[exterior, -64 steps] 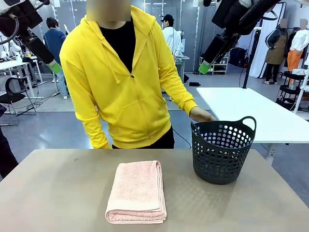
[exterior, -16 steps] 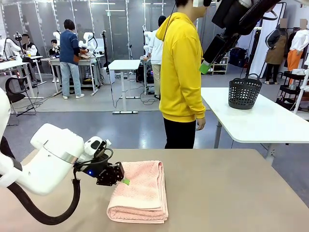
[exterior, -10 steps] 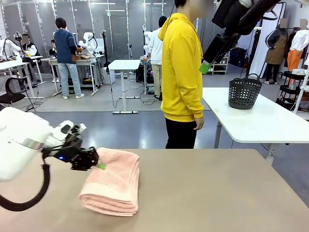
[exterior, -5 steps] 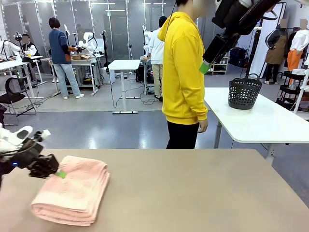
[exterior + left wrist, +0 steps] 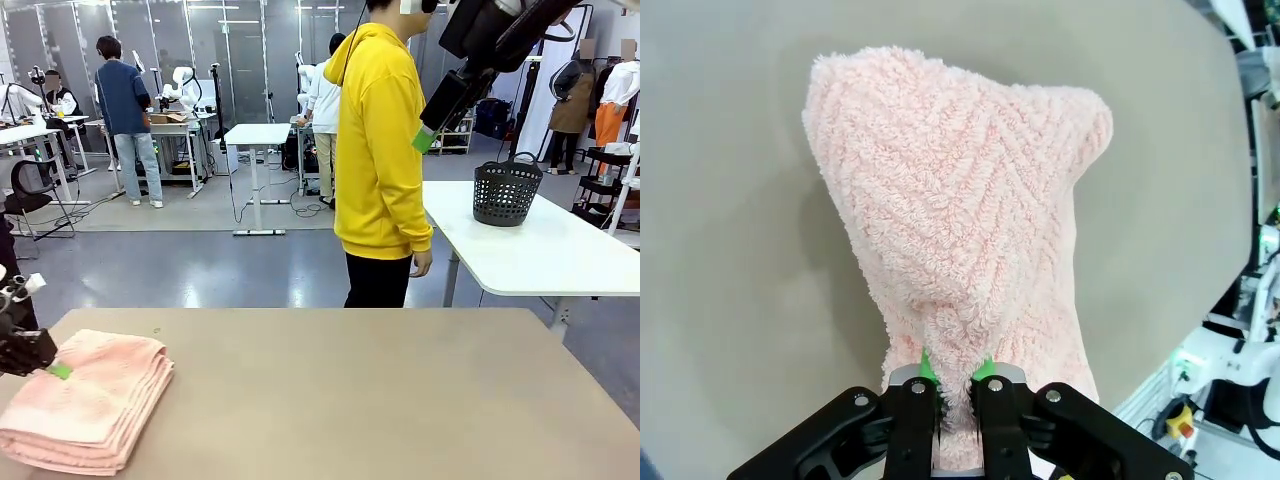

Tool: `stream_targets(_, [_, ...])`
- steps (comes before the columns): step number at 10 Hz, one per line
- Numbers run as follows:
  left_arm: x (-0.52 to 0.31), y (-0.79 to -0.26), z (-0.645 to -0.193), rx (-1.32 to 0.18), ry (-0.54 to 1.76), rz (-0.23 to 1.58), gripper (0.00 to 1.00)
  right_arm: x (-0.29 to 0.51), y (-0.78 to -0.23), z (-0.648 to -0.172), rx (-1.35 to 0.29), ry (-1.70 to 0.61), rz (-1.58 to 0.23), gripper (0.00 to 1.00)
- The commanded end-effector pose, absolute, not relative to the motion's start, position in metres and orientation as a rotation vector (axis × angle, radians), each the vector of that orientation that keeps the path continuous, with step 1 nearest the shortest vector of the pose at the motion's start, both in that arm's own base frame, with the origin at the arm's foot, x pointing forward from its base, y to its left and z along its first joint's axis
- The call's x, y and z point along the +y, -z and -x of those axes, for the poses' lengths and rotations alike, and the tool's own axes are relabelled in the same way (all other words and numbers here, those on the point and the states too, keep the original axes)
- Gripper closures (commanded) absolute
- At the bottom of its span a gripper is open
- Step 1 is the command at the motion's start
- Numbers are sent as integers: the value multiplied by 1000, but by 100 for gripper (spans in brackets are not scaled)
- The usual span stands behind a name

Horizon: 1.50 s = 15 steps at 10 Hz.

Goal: Fold the towel.
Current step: Pick up the 100 cm Hotel Towel and place it on the left side of the table.

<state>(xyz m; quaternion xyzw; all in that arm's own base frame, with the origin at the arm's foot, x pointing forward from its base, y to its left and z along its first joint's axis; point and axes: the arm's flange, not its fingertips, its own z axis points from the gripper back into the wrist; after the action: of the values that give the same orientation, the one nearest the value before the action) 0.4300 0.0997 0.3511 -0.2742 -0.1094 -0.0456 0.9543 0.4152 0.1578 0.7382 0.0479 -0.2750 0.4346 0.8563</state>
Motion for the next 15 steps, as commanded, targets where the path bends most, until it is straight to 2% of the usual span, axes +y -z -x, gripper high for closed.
stream_targets(1, [125,-366,-426,-213,110,531,100,158,-739,-415,-571,-909,-94,0])
stream_targets(5, [153,-359,-432,-164,84,453,100,158,-739,-415,-571,-909,-94,0])
stream_targets(6, [153,-358,-434,-152,92,424,58,158,-739,-415,-571,-909,-94,0])
stream_targets(7, [152,-360,-436,-170,109,409,52,158,-739,-415,-571,-909,-94,0])
stream_targets(8, [151,-363,-435,-168,118,383,25,158,-739,-415,-571,-909,-94,0])
stream_targets(9, [151,-366,-433,-151,109,351,18,158,-739,-415,-571,-909,-94,0])
stream_targets(10, [152,-373,-430,-141,97,336,0,158,-739,-415,-571,-909,-94,0])
stream_targets(12, [151,-400,-422,-132,85,246,0,158,-739,-415,-571,-909,-94,0])
stream_targets(13, [146,-412,-419,-143,96,228,9,158,-739,-415,-571,-909,-94,0])
stream_targets(14, [139,-422,-416,-135,100,198,0,158,-739,-415,-571,-909,-94,0])
stream_targets(15, [135,-426,-413,-136,92,188,0,158,-739,-415,-571,-909,-94,0])
